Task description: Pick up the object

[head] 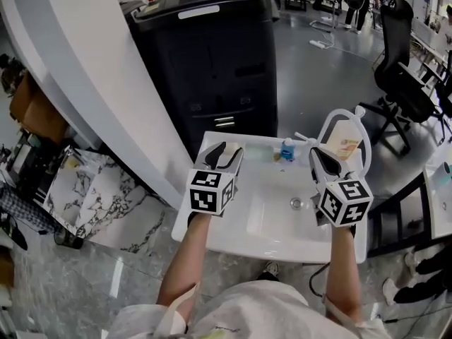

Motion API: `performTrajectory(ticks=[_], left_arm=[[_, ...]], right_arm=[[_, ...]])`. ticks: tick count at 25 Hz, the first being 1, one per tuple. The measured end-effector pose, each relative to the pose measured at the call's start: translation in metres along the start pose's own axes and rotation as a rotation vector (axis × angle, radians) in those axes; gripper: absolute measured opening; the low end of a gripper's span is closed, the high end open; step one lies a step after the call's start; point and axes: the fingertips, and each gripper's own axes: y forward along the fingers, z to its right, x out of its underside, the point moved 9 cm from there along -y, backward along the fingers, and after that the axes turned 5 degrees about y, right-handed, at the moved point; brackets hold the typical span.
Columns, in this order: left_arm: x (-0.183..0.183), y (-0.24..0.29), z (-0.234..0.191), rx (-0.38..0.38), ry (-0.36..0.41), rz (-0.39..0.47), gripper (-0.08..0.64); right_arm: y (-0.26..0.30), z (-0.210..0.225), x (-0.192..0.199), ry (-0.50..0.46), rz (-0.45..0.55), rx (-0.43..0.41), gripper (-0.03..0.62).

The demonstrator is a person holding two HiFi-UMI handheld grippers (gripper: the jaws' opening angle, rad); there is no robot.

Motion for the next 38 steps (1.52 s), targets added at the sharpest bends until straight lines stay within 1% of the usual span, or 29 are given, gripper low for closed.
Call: performTrajectory(ticks=[7,13,17,21,24,29,38], left_arm=[[-0.013,0.031,0.008,-0.033,0.007,-0.006,0.189],[-0.015,0.043,0.01,-0.078,0.004,-0.015,0.189],[-0.013,0.048,0.009,-0.083,0.007,-0.024,0.189],[-0.013,0.058,0.001,-0.081,0.011,-0.02,0.189],[-0.012,0.066,-0.005,-0.057,0.013,-0.018,0.189],[-0.012,0.073,-0.024,0.01,0.034,-0.011,0.189],[-0.006,0.087,-0.06,0.133,0.072,0.003,0.189]], right_arm=[[0.024,0.027,-0.004,0.012,-0.01,-0.033,0.003],[0.038,0.04,-0.002,0.024,-0.008,-0.067,0.002],[0.041,0.047,0.001,0.038,-0.006,-0.073,0.003],[0.047,0.051,0.003,0.031,-0.003,-0.063,0.003],[0.049,0.051,0.001,0.028,0.005,-0.044,0.002],[0.058,0.047,-0.003,0.038,0.015,0.026,0.003],[0.074,0.024,0.001,0.042,0.028,0.118,0.002]])
